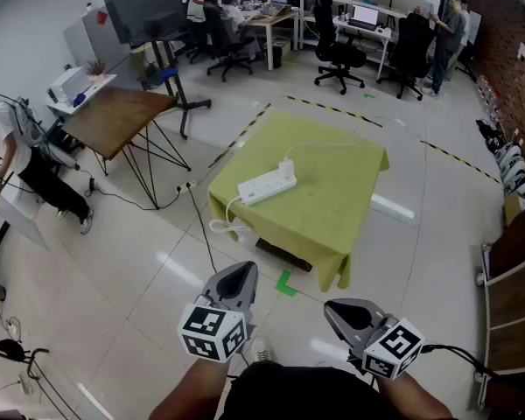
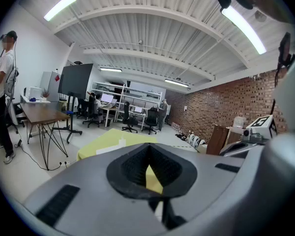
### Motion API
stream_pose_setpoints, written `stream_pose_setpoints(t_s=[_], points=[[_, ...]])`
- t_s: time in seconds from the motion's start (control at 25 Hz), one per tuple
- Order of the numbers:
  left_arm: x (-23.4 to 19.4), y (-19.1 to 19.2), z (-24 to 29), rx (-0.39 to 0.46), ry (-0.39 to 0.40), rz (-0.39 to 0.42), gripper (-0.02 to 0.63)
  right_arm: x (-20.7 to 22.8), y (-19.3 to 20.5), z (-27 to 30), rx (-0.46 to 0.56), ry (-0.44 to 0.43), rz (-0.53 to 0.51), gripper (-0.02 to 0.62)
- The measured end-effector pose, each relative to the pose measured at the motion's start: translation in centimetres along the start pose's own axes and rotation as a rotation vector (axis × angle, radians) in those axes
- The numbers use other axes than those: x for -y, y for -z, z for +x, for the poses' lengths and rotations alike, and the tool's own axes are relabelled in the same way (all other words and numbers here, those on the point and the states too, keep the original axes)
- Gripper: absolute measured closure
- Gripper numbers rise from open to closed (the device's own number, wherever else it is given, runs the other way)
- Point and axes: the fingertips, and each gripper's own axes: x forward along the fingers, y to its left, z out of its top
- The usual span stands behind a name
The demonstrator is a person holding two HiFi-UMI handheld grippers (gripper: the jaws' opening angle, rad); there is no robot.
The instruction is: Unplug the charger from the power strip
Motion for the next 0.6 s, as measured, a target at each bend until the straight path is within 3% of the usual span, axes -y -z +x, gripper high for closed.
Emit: stream_pose_setpoints(t_s=[0.6], points=[[-5.2, -1.2, 0.9, -0.014, 0.068, 0.000, 0.600, -0.6, -2.1, 5.9, 0.010, 0.061, 0.001, 0.592]])
